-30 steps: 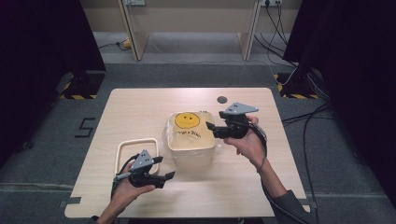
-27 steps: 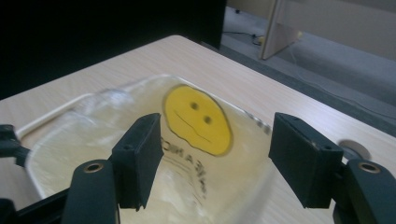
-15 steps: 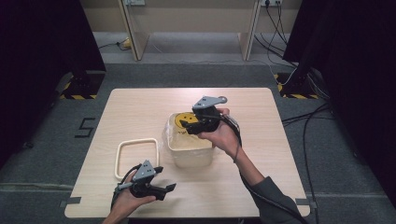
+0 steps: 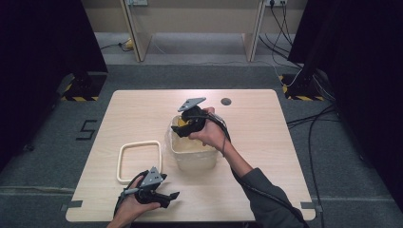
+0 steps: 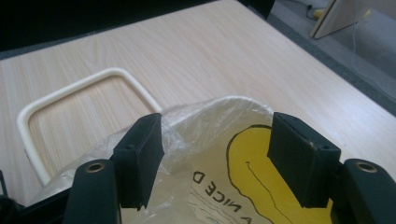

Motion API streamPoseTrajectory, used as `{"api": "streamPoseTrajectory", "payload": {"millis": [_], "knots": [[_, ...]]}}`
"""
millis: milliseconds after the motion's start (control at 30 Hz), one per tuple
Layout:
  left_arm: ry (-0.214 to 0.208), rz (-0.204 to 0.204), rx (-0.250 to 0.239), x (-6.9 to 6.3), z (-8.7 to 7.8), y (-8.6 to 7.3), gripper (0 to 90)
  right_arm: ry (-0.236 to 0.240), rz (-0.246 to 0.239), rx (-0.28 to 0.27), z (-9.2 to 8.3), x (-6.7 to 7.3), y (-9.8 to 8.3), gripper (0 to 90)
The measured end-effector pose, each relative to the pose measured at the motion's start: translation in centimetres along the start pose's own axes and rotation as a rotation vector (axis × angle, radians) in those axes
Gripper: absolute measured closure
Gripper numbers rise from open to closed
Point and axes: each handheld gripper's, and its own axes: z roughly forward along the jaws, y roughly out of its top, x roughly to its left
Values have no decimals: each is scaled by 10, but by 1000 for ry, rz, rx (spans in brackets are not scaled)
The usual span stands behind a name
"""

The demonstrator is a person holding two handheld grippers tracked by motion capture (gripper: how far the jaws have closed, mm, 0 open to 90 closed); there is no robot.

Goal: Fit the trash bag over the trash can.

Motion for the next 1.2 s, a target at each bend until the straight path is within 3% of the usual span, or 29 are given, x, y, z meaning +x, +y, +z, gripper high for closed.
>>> {"api": "streamPoseTrajectory", "payload": {"millis": [133,367,500,767,967,1200], "knots": [[4,-1,-4,0,1,0,173,25,-15,39,11,-2,-4,371],[0,-2,-1,0,0,1,175,7,-4,72,15,-4,-9,373],[5,0,0,0,0,0,176,8,-22,94,25,-2,-15,376],[0,-1,3,-1,1,0,176,39,49,126,42,-8,-32,364],[2,-1,5,-1,1,0,176,-7,52,127,24,-3,-16,359],[2,6,9,-1,0,1,176,-6,94,73,-6,-2,5,329]]}}
